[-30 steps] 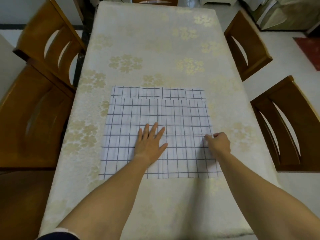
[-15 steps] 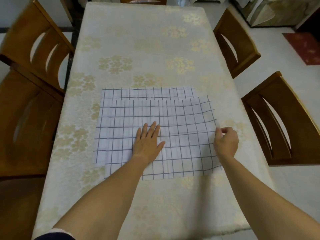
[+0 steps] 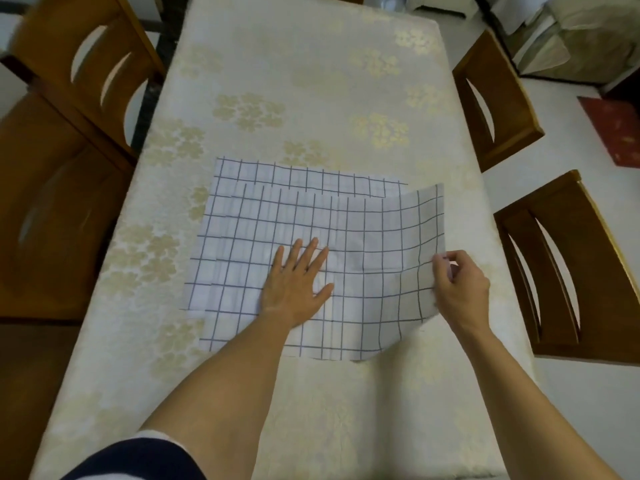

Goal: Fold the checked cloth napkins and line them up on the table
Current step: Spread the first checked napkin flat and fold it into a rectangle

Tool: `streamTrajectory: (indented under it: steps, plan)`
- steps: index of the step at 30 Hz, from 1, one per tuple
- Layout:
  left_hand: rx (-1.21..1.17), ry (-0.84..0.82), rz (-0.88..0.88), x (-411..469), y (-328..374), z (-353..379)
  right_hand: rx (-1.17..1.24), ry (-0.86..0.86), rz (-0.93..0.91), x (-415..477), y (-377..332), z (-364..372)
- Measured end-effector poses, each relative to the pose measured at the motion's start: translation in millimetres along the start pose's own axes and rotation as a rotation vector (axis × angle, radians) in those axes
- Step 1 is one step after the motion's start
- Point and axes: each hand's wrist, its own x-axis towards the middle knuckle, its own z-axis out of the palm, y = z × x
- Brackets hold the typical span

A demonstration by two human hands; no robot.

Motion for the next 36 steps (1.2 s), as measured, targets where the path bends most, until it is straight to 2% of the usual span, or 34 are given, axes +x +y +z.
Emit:
streamTrajectory:
  steps: [3, 11, 21, 28, 33, 36]
  plan:
    - [0.008, -0.002, 0.001, 0, 0, 0, -0.013, -0.041, -0.057, -3, -20, 0]
    - [0.0, 0.001, -0.017, -2, 3, -6, 0.199, -0.103, -0.087, -19, -75, 25]
    - [0.045, -0.078, -0.021, 2, 5, -12, 0.322, -0.15, -0.196, -44, -102, 63]
    - [0.165, -0.17, 0.017, -19, 15, -55, 0.329, -0.246, -0.265, -55, -118, 92]
    - [-0.041, -0.061, -0.021, -18, -10, -65, 0.3, -0.288, -0.252, -54, -130, 119]
    - [-0.443, 0.121, -0.152, -21, -43, -73, 0.258, -0.314, -0.27, -55, -141, 140]
